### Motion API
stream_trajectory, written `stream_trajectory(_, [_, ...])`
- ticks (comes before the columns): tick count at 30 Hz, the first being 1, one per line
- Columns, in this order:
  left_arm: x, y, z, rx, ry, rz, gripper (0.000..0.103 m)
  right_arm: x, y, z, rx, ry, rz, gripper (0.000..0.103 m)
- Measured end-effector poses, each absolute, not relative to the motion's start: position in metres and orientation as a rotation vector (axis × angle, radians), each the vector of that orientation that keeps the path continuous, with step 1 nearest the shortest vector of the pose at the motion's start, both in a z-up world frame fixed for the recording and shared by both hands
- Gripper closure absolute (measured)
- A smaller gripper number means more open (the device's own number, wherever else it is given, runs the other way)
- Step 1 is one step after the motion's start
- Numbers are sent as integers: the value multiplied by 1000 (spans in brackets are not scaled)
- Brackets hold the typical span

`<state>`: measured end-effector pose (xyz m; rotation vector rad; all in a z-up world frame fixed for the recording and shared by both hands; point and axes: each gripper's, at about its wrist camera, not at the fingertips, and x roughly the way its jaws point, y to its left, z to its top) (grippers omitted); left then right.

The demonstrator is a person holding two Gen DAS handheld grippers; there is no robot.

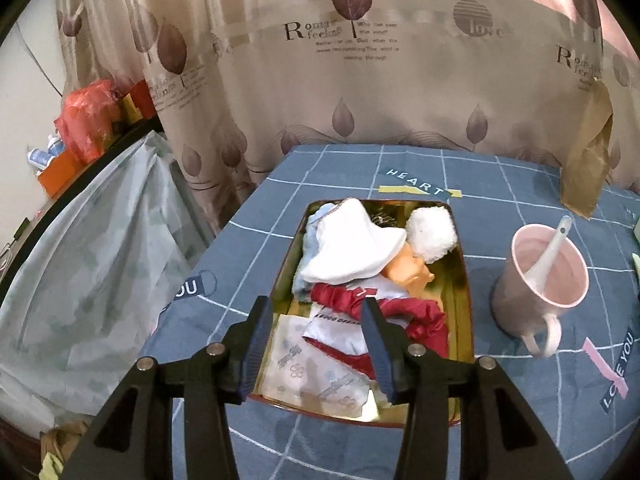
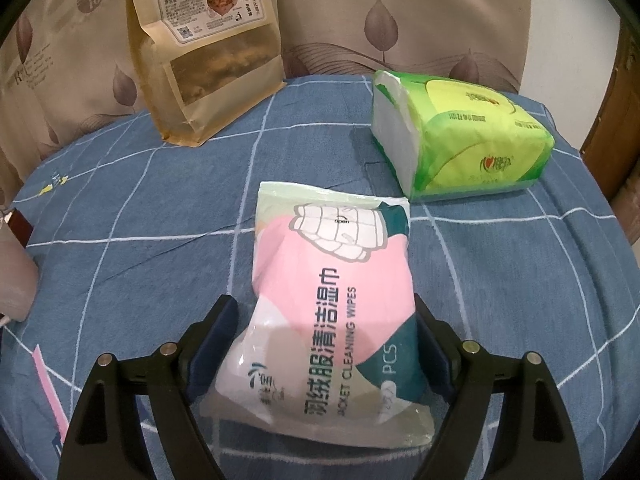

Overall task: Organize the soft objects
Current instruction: 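Carry the pink wipes packet with the right gripper into the tray and release it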

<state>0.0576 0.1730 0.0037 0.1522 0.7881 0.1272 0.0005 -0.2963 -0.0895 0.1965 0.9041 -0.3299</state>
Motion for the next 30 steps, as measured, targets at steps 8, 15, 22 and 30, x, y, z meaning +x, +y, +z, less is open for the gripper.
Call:
stream_trajectory(8, [61, 188, -4, 124, 805, 163, 56, -9, -292, -84, 197, 900, -388, 42])
stream_trajectory(15, [63, 200, -6, 92, 815, 195, 56, -10, -278, -70, 176, 872, -397, 45])
stream_trajectory(22, [66, 206, -11, 75, 838, 213, 56, 1, -242, -27, 156, 803, -301, 45])
stream_trajectory(30, [64, 209, -10, 55, 839, 211, 56, 24, -153, 12, 89, 749, -98, 45])
